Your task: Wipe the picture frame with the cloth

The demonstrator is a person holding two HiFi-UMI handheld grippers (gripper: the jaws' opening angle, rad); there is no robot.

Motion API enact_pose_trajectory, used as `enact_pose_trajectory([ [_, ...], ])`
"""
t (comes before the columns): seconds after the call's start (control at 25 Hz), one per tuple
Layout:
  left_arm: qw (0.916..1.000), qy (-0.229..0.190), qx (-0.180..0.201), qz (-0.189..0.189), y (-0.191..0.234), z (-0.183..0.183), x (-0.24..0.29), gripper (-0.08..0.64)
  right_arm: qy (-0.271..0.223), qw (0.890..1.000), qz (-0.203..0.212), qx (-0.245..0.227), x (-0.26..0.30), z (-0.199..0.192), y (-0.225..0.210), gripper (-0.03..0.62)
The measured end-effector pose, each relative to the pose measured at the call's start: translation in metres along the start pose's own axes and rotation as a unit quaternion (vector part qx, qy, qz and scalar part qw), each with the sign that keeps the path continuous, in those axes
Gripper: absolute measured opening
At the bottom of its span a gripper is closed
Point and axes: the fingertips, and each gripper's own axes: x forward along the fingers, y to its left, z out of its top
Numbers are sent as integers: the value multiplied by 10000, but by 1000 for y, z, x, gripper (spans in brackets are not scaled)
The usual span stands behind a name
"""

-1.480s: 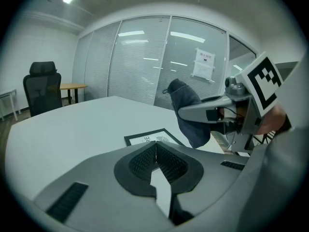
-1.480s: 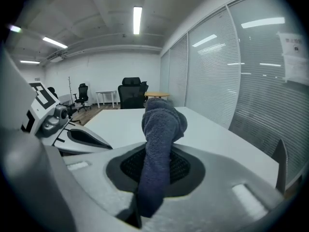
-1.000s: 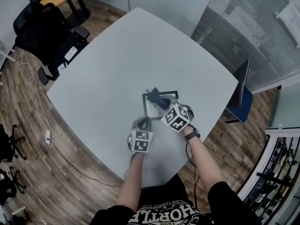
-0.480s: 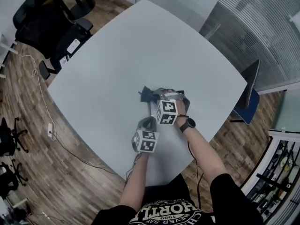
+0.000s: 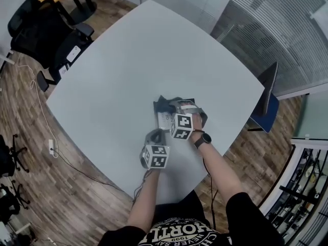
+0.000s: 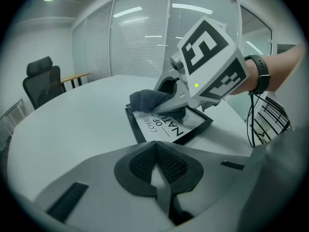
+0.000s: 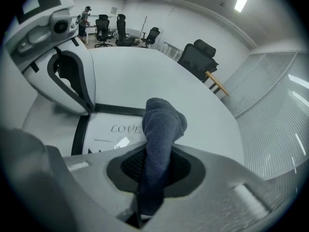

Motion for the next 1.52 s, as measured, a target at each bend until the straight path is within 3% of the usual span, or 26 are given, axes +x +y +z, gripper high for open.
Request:
enact_pose_trajectory([
  [0.28, 9998, -68, -146, -99, -5, 1, 1, 5, 843, 9939, -564, 438, -28, -80, -12, 67],
  [0.48, 9997, -118, -180, -103, -4, 4, 5, 5, 955, 9897, -737, 771, -36, -103, -19, 67],
  [0.6, 9996, -115, -176, -166, -5, 3, 2, 5, 930, 9903, -726, 735, -36, -91, -16, 67],
  [0.76, 9994, -147, -81, -304, -9, 1, 1, 5, 434, 9924, -671, 935, -40, -52, -13, 69],
  [0.96, 9979, -146, -66, -633, -7, 9, -2, 5, -356, 9933, -265, 1068, -29, 16, -11, 69],
  [1.12, 9958, -174, -206, -870, -4, 9, -5, 5, -575, 9949, 147, 811, -14, 54, 2, 67],
  [1.28, 9949, -188, -181, -977, -4, 8, -7, 5, -473, 9965, 461, 513, 0, 57, 20, 66],
  [1.52, 9954, -220, -189, -918, -1, 8, -6, 5, -240, 9968, 357, 668, -5, 18, 17, 66],
])
